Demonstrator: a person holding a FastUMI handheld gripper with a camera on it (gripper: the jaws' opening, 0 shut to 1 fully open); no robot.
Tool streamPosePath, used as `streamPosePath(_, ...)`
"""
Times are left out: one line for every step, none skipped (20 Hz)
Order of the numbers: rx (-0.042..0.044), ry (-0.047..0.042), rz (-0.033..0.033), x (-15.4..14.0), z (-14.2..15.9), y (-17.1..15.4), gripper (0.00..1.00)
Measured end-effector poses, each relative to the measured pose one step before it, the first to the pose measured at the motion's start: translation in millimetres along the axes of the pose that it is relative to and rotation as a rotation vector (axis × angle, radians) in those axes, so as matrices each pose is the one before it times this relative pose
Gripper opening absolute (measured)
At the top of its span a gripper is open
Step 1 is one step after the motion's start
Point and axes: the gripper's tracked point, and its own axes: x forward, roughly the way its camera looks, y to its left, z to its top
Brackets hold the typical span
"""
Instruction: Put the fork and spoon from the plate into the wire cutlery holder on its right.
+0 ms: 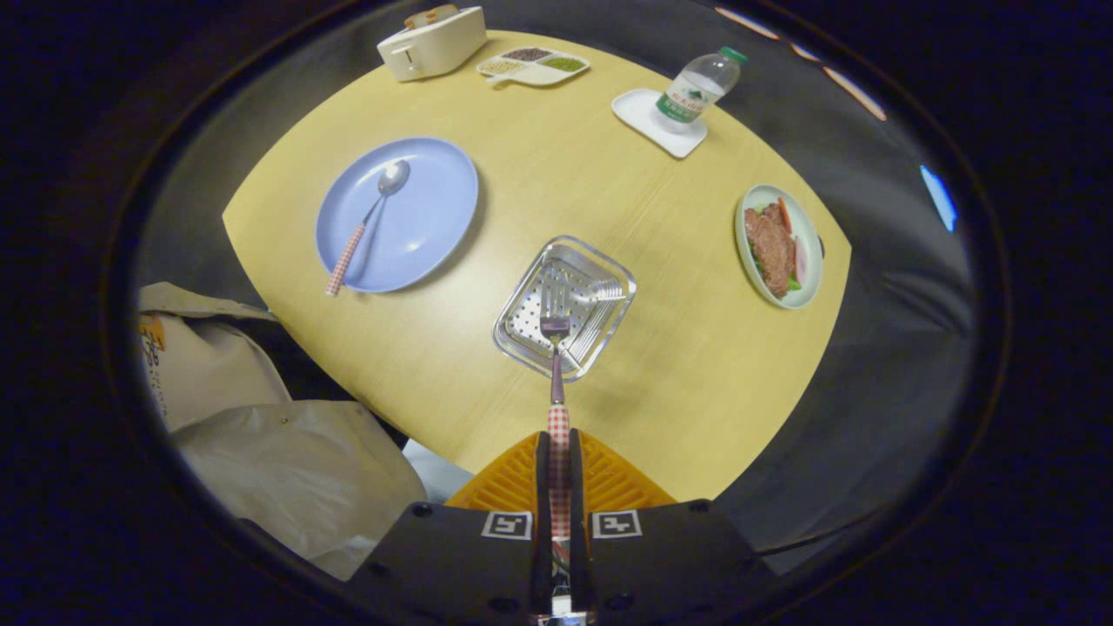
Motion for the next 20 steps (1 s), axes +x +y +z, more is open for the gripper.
streamPosePath(-0.01464,0.01722,-0.00502,4.18,1.74,-2.13,0.11)
streamPosePath(-0.0075,0.01359,0.00665,4.49,2.02,0.11,0.11)
streamPosePath(-0.0057,0.01488,0.01237,2.49,1.99,1.27,0.11)
streamPosePath(-0.00853,0.01273,0.00776,2.56,2.73,1.32,0.11)
streamPosePath(-0.00783,0.01076,0.00223,2.0,0.53,2.81,0.11)
streamPosePath(-0.00846,0.01353,0.00211,2.86,1.34,-0.66,0.11)
streamPosePath(-0.00544,0.01037,-0.00017,2.42,2.19,-0.46,0.12)
streamPosePath(0.00053,0.00688,0.00133,3.64,1.57,-0.52,0.12)
streamPosePath(0.00211,0.00598,0.00563,0.71,0.63,0.48,0.13)
streamPosePath(0.00664,-0.00264,0.00062,-2.33,1.22,0.7,0.14)
streamPosePath(0.00301,-0.00688,0.00242,-0.19,2.5,-0.27,0.15)
streamPosePath(0.00689,-0.00832,-0.00407,-1.72,2.81,-0.92,0.15)
streamPosePath(0.00695,-0.00764,-0.00142,0.25,-0.07,-0.2,0.16)
streamPosePath(0.00674,-0.01295,-0.00411,-0.92,1.61,-0.87,0.17)
streamPosePath(0.0061,-0.00559,-0.00226,-1.16,-0.02,-1.73,0.17)
streamPosePath(0.00697,-0.01303,0.00174,-1.16,0.21,0.38,0.18)
streamPosePath(0.01251,-0.01252,0.00989,-3.56,-1.89,1.29,0.27)
streamPosePath(0.01136,-0.02387,0.0073,-3.68,1.71,2.32,0.33)
streamPosePath(0.00903,-0.02736,-0.0025,-3.33,4.03,0.51,0.39)
streamPosePath(0.0124,-0.04091,-0.0103,-4.96,5.0,-0.22,0.45)
